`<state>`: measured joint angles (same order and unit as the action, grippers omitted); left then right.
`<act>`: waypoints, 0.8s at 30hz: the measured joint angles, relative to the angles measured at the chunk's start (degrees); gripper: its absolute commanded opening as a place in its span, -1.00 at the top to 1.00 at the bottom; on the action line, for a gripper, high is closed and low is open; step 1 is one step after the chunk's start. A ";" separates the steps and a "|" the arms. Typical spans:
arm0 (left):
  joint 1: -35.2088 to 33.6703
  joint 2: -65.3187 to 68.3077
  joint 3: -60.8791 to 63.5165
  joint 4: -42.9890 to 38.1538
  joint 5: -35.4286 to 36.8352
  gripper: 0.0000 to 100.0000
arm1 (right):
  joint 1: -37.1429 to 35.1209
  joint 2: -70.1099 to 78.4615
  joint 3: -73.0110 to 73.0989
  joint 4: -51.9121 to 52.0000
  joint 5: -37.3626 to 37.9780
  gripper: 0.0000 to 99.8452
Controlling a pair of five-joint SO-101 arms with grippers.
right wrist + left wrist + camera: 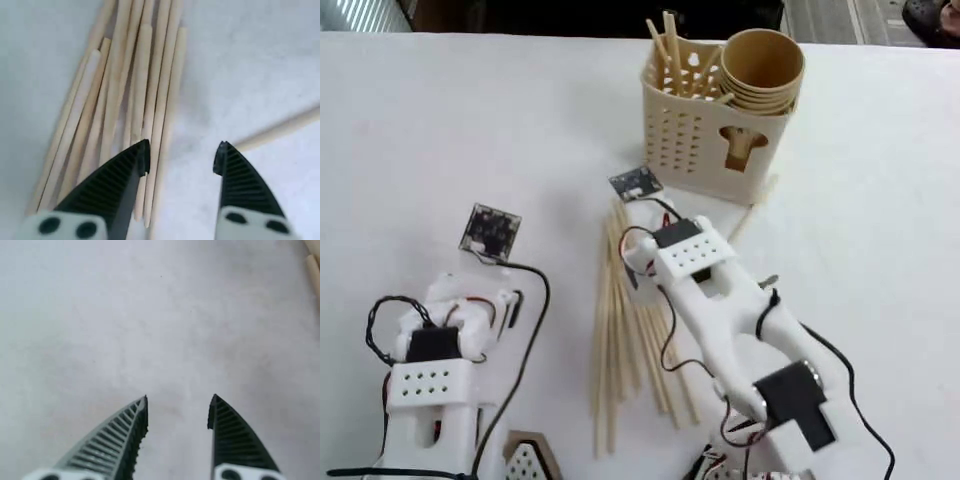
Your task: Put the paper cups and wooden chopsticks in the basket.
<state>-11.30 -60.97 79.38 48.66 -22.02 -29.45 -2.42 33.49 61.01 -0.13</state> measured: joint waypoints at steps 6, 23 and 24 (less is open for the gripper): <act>0.00 0.00 0.00 0.00 0.00 0.60 | 0.00 5.27 -1.93 -0.35 -0.53 0.57; 0.00 0.00 0.00 0.00 0.00 0.60 | -0.62 11.60 -3.43 -2.46 -0.62 0.90; 0.00 0.00 0.00 0.00 0.00 0.60 | -0.35 11.69 -3.43 -2.64 -0.62 0.93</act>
<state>-11.30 -60.97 79.38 48.66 -22.02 -29.80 9.27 30.07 58.37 -0.75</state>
